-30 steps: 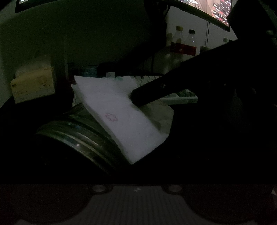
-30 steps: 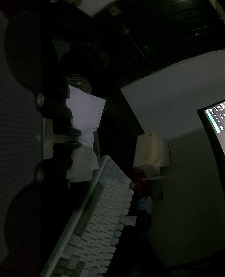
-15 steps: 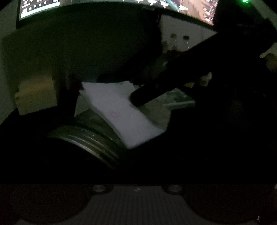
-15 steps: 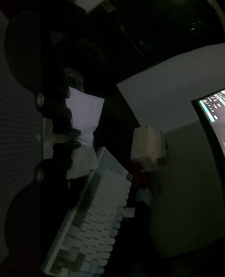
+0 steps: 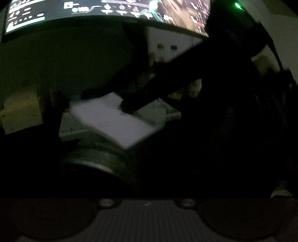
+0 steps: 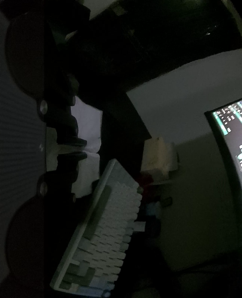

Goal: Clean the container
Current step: 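Press the tissue against the jar rim with the right tool while the left tool holds the jar, then wipe around the jar rim with the tissue in the right tool while the left tool holds the jar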

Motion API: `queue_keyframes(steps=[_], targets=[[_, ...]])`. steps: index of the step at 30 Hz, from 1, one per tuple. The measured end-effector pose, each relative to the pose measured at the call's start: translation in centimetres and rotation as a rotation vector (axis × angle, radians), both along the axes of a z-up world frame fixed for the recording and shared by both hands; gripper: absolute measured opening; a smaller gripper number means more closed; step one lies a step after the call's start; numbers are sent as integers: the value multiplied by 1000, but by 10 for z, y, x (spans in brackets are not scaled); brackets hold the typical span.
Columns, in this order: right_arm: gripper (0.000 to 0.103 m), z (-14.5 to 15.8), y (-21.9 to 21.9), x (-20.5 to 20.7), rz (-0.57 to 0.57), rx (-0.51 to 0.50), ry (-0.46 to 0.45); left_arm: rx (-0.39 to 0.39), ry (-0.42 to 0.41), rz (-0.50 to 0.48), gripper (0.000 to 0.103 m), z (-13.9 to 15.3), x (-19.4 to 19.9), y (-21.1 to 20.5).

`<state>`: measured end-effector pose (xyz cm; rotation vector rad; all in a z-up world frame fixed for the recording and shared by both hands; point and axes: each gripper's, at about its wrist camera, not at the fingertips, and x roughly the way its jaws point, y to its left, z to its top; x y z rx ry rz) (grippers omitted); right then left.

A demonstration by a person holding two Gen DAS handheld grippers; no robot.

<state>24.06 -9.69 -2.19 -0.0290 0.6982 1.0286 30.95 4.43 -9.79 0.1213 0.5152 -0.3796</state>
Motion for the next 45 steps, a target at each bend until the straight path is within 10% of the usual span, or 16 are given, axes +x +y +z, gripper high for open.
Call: queue_keyframes(steps=[19, 28, 38, 45], targets=[[10, -4, 26, -5, 73, 19, 2, 16, 132, 76, 65, 3, 19, 8], [9, -15, 12, 21, -105, -67, -2, -15, 123, 97, 65, 0, 16, 23], [9, 2, 40, -14, 135, 50, 1, -25, 123, 89, 65, -1, 6, 35], [9, -4, 25, 24, -47, -4, 15, -31, 121, 90, 64, -2, 6, 37]])
